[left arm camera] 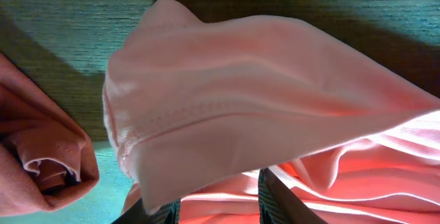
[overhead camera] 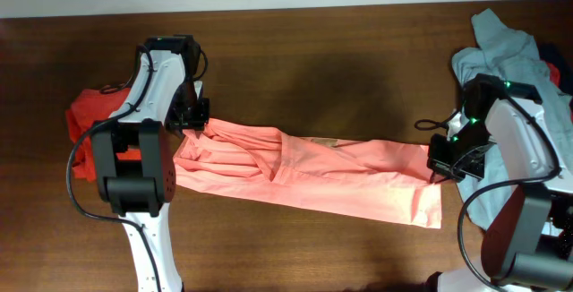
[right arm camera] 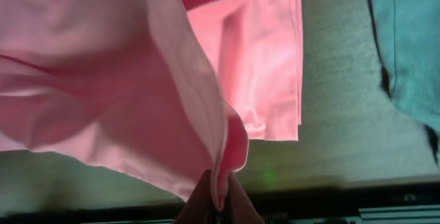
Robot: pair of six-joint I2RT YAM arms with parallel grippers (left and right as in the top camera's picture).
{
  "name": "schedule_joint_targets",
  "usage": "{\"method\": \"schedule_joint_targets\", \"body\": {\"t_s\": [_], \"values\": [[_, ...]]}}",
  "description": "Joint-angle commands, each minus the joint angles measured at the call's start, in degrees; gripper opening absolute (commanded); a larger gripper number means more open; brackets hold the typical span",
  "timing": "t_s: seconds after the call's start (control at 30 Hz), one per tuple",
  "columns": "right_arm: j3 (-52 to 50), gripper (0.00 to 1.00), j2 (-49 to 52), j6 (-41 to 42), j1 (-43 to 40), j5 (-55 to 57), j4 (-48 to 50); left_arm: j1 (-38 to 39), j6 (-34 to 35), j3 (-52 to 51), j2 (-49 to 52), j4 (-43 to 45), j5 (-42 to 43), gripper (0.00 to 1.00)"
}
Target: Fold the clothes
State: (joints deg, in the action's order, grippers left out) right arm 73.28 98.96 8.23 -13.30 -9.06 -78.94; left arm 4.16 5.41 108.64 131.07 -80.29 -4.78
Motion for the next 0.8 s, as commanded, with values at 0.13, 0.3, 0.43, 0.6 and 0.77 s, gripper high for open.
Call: {"method": "schedule_joint_targets", "body": {"t_s": [0.13,0.3,0.43,0.6,0.77], "values": [[-5.27,0.04,-0.13,4.59,0.15,8.46,0.79,-0.20,-0.74,0.09,0.26,0.04,-0.44,0.37],[-8.57,0.09,-0.13,4.57,0.15,8.44,3.58,-0.20,-0.74,0.09,0.26,-0.02,-0.44,0.37],[-10.27,0.26,-0.13,4.55,0.15,8.28,5.35,-0.20,-0.76,0.09,0.26,-0.15,-0.44,0.37],[-10.23,0.31,-0.13,4.52,0.04,9.07,5.46,-0.20,-0.76,0.09,0.26,-0.13,-0.44,0.37],[-6.03,0.33,-0.13,4.07,0.04,9.38,4.31,-0.26,-0.76,0.09,0.26,-0.17,-0.44,0.37]]}}
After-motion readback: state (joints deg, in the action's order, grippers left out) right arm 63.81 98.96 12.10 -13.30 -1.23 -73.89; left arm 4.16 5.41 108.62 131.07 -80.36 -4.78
